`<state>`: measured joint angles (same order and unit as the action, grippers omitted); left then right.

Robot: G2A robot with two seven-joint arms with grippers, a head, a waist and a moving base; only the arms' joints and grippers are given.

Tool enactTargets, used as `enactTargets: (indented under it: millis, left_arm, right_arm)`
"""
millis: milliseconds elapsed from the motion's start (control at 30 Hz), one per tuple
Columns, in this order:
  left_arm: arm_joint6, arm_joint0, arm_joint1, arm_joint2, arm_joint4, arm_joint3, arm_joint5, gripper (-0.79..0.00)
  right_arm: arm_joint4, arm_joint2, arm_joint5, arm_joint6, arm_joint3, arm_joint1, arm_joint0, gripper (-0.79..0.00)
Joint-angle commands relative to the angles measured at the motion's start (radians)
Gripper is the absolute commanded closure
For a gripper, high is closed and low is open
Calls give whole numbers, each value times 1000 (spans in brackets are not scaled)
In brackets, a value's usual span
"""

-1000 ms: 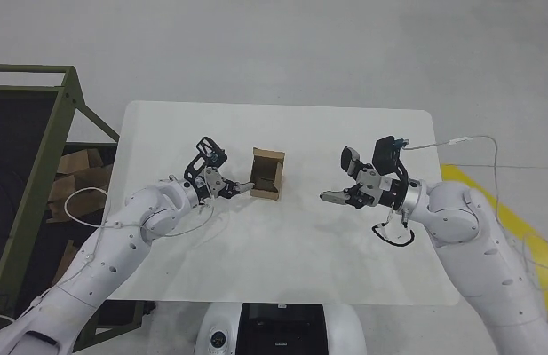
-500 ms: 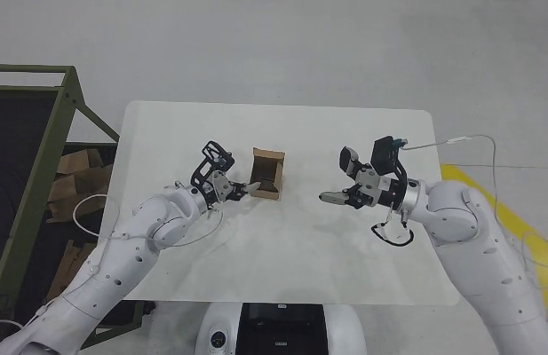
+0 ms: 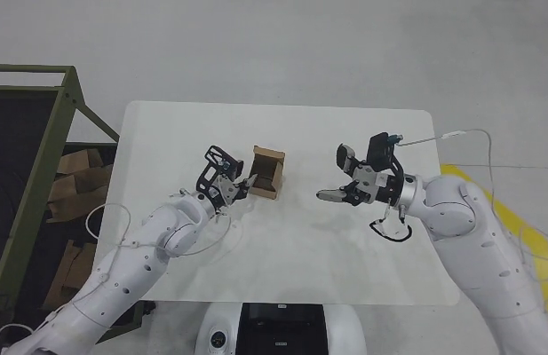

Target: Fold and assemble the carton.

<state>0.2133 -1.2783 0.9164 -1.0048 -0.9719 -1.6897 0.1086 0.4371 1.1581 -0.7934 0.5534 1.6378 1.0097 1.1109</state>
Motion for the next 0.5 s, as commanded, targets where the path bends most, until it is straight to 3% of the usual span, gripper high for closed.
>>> enactTargets:
  millis: [0,467]
  left_arm:
    - [4,-4,3,-2,2,-5,-6,-292]
    - [35,-40,18,-30,38,-32,-10,-185]
  right_arm:
    - [0,-3,0,0,-3,0,-4,-785]
    - [0,-15,-2,-10,-12,1,-11,-785]
